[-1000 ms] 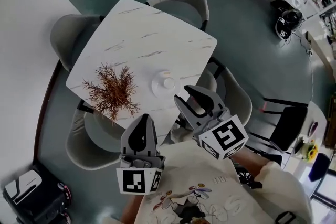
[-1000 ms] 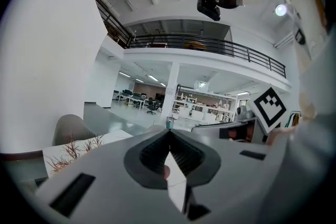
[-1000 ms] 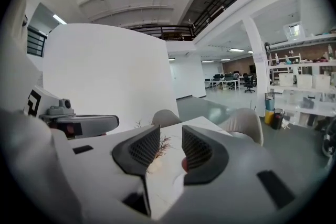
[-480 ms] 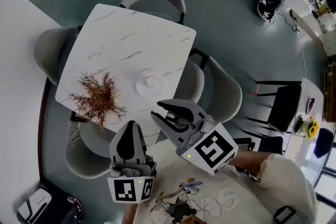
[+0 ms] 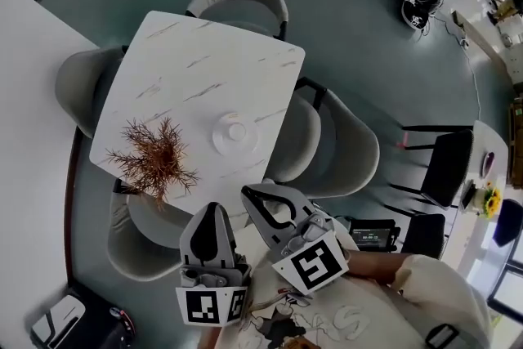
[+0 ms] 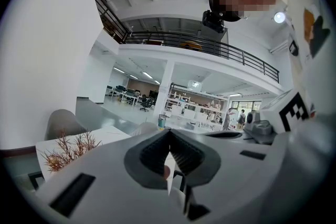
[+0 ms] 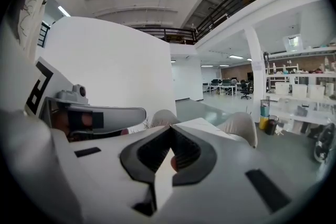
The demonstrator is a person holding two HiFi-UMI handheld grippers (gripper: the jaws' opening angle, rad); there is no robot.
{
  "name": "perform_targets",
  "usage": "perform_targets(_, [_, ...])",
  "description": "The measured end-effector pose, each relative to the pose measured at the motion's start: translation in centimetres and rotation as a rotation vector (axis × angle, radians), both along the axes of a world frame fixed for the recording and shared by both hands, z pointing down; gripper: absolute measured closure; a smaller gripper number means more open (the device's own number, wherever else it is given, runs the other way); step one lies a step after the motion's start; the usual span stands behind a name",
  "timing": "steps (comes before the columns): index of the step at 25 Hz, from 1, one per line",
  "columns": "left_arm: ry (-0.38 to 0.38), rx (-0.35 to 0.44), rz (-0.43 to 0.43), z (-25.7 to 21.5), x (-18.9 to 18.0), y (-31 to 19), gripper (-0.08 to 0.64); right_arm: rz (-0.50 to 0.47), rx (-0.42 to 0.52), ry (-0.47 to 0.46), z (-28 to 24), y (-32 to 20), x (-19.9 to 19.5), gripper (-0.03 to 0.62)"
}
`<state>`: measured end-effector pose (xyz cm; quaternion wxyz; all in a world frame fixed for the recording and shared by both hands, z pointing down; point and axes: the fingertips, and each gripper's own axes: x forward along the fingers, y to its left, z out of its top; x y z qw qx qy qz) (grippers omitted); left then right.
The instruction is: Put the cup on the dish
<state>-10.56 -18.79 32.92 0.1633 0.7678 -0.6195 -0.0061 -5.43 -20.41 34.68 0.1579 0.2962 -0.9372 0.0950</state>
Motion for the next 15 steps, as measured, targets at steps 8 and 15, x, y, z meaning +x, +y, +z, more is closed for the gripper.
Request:
perform_targets(8, [-0.022,-0.030,0.001,0.7,0.8,0.3,0.554,-0.010,-0.018,-0.043,0.4,0.2,-0.2,0.588])
perform_targets(15, [-0.017,0.001,-0.004,0.1,1.3,0.2,0.554,-0.004,-0.013,-0.074,0.3,0.5,-0.5,0.588])
